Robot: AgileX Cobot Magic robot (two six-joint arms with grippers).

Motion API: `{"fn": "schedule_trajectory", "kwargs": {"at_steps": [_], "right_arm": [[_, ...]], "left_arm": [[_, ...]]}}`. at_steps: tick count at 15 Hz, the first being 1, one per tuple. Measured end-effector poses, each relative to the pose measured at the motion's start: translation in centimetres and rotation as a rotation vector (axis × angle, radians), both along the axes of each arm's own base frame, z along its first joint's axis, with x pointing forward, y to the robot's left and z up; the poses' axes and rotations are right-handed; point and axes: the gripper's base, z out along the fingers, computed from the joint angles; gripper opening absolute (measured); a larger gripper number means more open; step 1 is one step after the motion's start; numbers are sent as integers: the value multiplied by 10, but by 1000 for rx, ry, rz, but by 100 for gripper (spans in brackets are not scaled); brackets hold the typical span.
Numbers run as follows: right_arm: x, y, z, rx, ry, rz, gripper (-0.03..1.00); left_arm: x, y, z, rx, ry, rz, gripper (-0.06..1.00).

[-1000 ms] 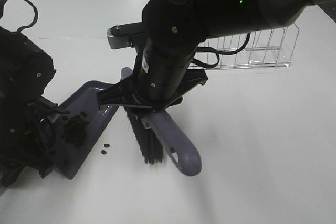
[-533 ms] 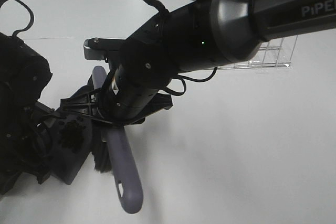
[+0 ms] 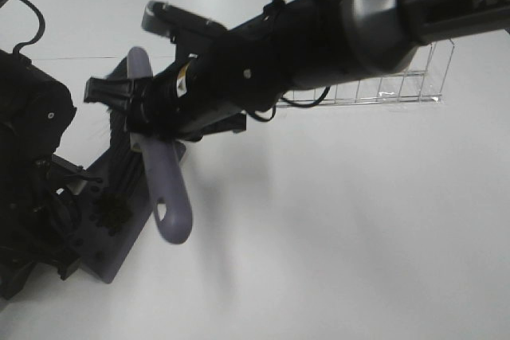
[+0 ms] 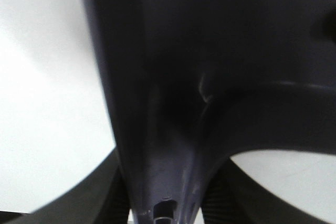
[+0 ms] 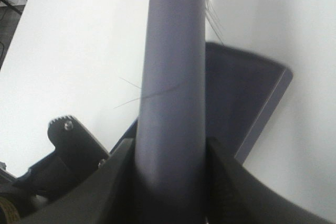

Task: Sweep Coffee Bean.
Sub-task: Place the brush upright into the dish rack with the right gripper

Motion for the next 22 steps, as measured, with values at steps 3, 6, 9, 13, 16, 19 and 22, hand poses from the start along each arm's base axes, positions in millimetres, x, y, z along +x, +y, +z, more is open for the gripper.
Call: {"fn": "schedule_trajectory", "kwargs": {"at_steps": [3, 6, 9, 13, 16, 19, 22], "right_arm": [[13, -48, 44, -125, -19, -17, 31], [14, -84, 65, -253, 12, -26, 31], [6, -124, 94, -389, 45, -18, 31], [-15, -184, 126, -564, 170, -6, 31], [-10, -231, 121, -594, 269, -120, 31], [-1, -248, 97, -595, 313, -167, 31], [13, -245, 78, -588, 301, -161, 31]], "left_arm": [[0, 0, 0, -2, 2, -3, 33], [3, -2, 2, -11, -5, 1, 33], [28, 0, 8, -100, -90, 112, 33], [63, 40, 13, -160, -190, 279, 33], [69, 50, 13, -177, -224, 323, 33], [71, 43, 12, -249, -235, 364, 33], [70, 37, 13, -318, -218, 359, 33]]}}
